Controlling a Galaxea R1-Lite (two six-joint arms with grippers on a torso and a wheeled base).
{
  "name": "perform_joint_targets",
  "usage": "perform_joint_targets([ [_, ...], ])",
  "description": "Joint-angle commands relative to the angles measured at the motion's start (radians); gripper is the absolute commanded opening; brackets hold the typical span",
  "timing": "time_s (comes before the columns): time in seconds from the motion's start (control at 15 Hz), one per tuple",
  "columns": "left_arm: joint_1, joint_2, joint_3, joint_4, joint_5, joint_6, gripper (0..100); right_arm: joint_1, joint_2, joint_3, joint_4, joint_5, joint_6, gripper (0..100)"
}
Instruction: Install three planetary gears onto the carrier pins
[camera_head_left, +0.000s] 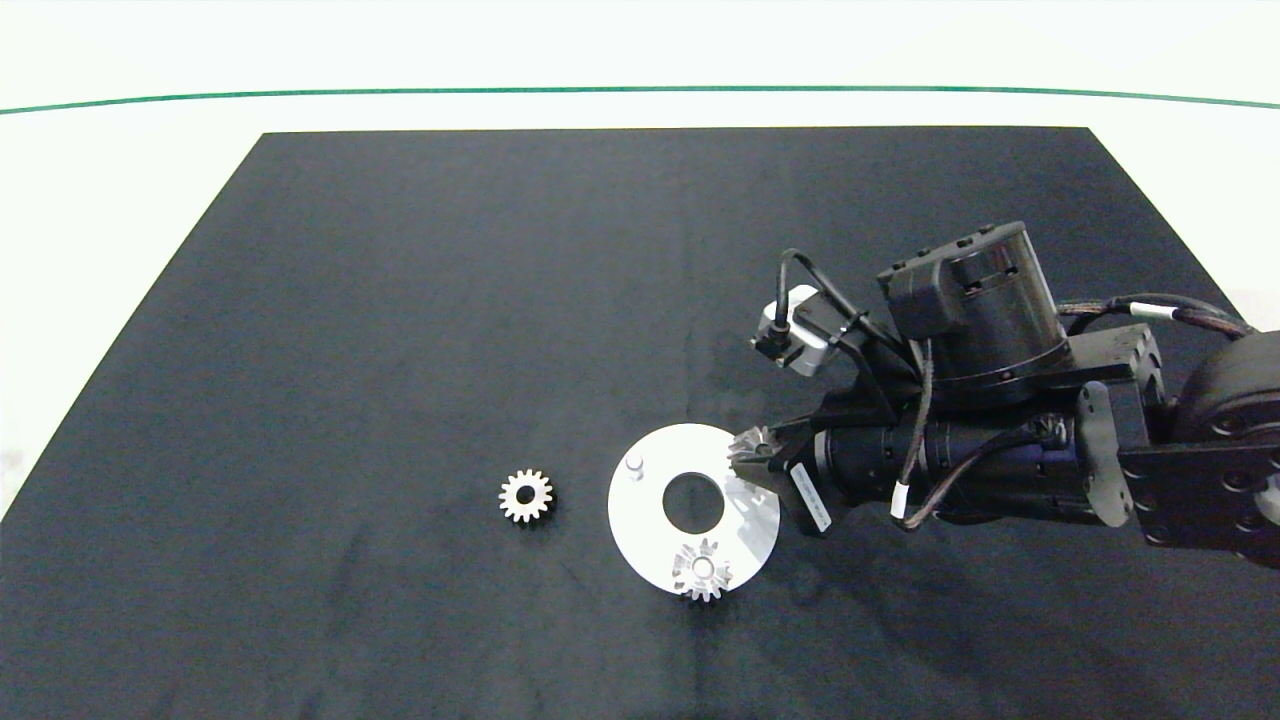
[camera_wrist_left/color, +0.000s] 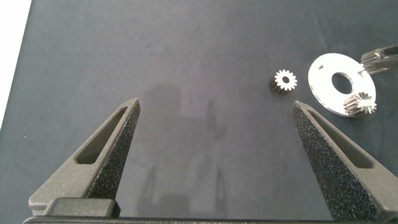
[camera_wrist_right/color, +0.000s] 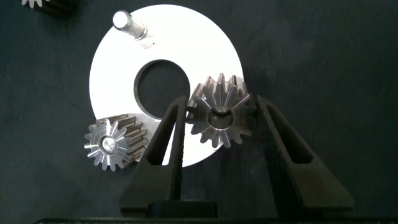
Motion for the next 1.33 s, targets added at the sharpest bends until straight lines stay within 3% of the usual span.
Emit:
perform_joint_targets([
  [0.07, -0.015, 0.001, -0.002, 0.001, -0.001, -0.001, 100, 0.000, 0.012, -0.009, -0.002, -0.001, -0.001, 0],
  [0.27, -0.016, 0.001, 0.000, 0.001, -0.001, -0.001, 100, -0.001, 0.018, -0.022, 0.004, -0.002, -0.003, 0],
  [0.4, -0.016, 0.001, -0.002, 0.001, -0.001, -0.001, 100, -0.001, 0.019, -0.020, 0.003, -0.036, -0.006, 0],
  [0.53, -0.016, 0.001, -0.003, 0.001, -0.001, -0.001, 100, 0.000, 0.019, -0.020, 0.003, -0.044, -0.009, 0],
  [0.6, -0.016, 0.001, -0.003, 0.001, -0.001, -0.001, 100, 0.000, 0.019, -0.020, 0.003, -0.045, -0.009, 100],
  [1.13, -0.016, 0.001, -0.012, 0.001, -0.001, -0.001, 100, 0.005, 0.016, -0.017, 0.004, -0.039, -0.006, 100],
  [1.27, -0.018, 0.001, -0.014, 0.001, -0.001, -0.001, 100, 0.006, -0.030, -0.006, 0.008, -0.038, -0.003, 100],
  [1.33, -0.018, 0.001, -0.015, 0.000, -0.001, -0.001, 100, 0.005, -0.139, 0.028, 0.009, -0.042, -0.001, 100],
])
